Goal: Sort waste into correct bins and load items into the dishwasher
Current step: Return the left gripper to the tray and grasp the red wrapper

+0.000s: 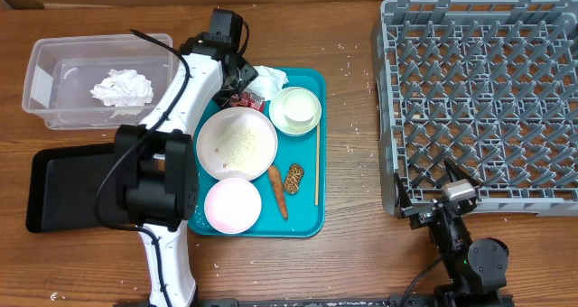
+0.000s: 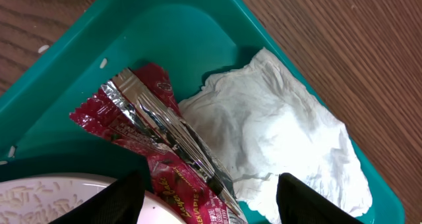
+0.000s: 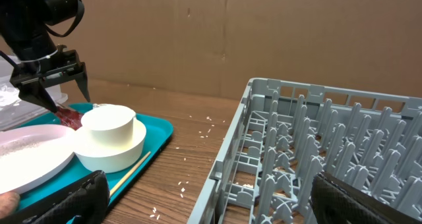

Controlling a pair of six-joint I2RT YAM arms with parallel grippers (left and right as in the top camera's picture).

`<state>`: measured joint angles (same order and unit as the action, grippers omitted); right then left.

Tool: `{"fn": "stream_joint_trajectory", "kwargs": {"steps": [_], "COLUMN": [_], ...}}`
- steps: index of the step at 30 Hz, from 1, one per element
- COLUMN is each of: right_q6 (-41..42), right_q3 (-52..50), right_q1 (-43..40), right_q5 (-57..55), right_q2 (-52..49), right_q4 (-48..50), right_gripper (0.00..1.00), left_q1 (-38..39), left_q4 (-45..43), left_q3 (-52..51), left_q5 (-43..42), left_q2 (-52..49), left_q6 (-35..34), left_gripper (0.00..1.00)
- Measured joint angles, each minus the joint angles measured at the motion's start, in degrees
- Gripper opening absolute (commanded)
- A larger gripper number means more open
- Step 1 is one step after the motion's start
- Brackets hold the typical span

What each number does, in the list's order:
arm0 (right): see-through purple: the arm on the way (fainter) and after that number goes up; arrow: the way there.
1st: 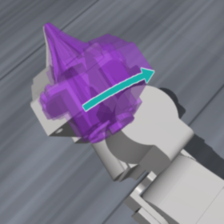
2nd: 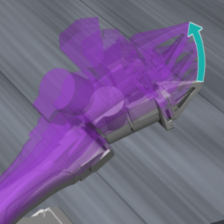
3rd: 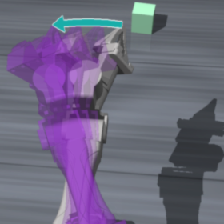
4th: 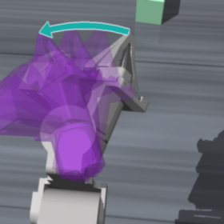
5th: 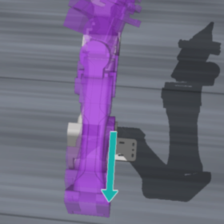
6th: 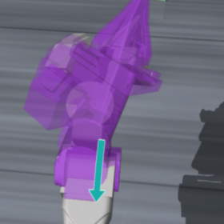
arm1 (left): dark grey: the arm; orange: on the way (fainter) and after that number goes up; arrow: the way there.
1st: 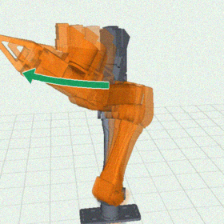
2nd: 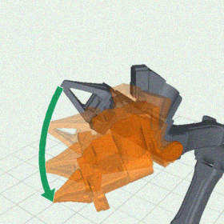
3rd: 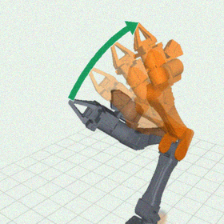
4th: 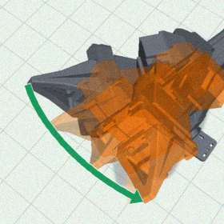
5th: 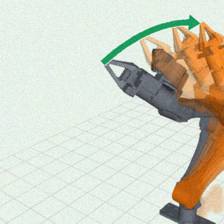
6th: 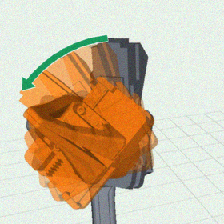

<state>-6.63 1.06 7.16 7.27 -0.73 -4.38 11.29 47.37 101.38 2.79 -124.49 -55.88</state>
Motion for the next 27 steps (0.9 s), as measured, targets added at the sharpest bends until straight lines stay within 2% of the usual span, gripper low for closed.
{"fn": "stream_joint_trajectory", "kwargs": {"steps": [27], "right_q6": [0.0], "right_q3": [0.0], "right_q1": [0.0], "right_q5": [0.0], "right_q2": [0.0], "right_q4": [0.0], "right_gripper": [1.0], "left_q1": [0.4], "left_q4": [-2.6], "left_q3": [-2.1], "left_q5": [0.5], "left_q2": [-1.0], "left_q6": [-2.5], "left_gripper": [0.66]}}
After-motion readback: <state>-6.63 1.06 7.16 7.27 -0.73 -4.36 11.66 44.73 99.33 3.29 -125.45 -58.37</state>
